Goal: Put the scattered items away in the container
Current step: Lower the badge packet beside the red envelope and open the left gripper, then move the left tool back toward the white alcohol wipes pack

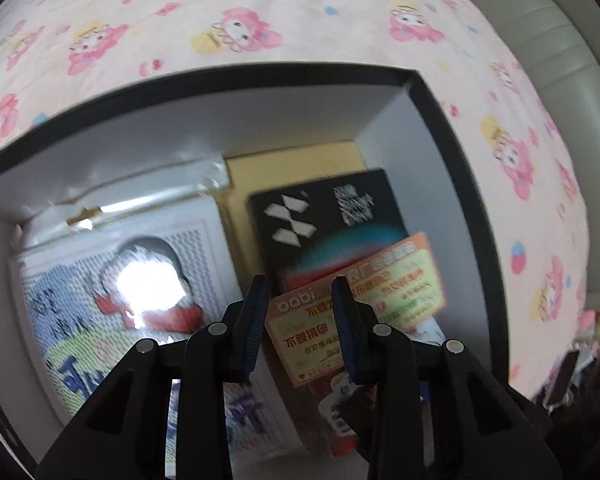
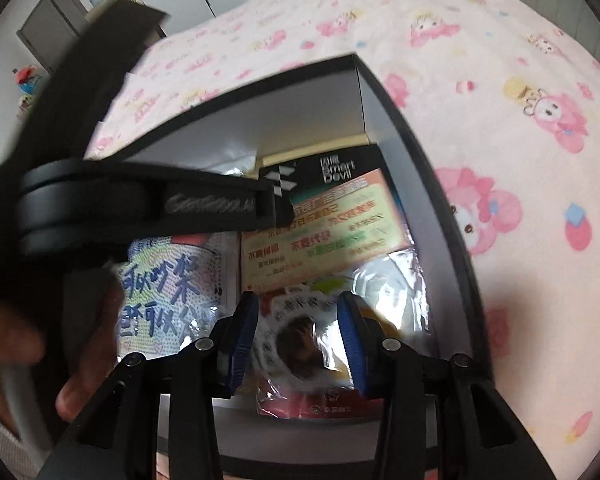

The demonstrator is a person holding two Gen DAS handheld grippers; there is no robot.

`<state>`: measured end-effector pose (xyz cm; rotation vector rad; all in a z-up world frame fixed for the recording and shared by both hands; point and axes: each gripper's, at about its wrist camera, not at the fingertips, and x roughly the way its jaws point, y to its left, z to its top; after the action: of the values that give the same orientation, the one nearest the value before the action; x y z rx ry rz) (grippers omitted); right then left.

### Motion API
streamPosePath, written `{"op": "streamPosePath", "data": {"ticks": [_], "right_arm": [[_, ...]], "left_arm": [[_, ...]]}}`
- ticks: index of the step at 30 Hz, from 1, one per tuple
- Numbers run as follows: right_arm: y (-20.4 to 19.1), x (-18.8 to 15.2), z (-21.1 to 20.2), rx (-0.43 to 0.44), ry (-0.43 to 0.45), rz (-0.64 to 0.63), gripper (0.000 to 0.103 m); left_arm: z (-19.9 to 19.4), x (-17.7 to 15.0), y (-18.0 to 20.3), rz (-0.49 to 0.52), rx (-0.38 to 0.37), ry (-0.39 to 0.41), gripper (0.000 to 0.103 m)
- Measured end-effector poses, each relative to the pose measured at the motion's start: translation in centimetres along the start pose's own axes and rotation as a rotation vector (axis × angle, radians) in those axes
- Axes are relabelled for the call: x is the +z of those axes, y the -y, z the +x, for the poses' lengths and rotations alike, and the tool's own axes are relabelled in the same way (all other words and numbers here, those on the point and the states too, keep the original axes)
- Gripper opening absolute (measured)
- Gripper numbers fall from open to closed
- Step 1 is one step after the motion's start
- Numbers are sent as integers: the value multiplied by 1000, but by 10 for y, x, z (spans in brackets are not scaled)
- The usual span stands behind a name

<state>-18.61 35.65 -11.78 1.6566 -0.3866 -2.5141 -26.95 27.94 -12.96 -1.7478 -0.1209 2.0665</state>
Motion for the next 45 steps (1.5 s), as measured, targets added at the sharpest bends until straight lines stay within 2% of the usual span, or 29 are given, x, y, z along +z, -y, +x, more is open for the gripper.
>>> {"op": "streamPosePath", "data": {"ticks": [3,6,8,14,18,22,24,29,33,36,41,45], "right_arm": [[1,1,5,6,-24,12,37],[-1,0,2,-13,-15,5,37],[-1,-1,-1,-16,-5,7,37],[-5,-7,-8,-50,34,-1,37],[-15,-17,-30,-61,102,-27,37],[-39,-34,-74,-16,237,-91,40],[-53,-38,-86,-15,262,-118,40],[-85,-57,-100,16,252,-139,40],[-119,-73,-98,53,225,-192,40],[-152,-83,-89,70,195,-252,40],[-202,-93,-74,97,172,-325,40],[-242,-101,-62,118,153,-384,40]], "left_arm": [[-7,-3,-3,-14,-25,24,32],[-11,-3,-7,-34,-5,48,32],[-11,-4,-10,-47,-20,43,32],[-57,-33,-17,-53,-61,200,32],[-88,-60,-27,-23,-49,236,32],[-120,-102,-38,17,-34,273,33],[-135,-116,-41,35,-32,290,34],[-169,-157,-59,27,-16,339,36],[-186,-185,-83,-6,-14,353,36],[-194,-201,-104,-33,22,363,36],[-209,-225,-151,-123,34,385,36],[-218,-241,-200,-245,50,399,37]]}}
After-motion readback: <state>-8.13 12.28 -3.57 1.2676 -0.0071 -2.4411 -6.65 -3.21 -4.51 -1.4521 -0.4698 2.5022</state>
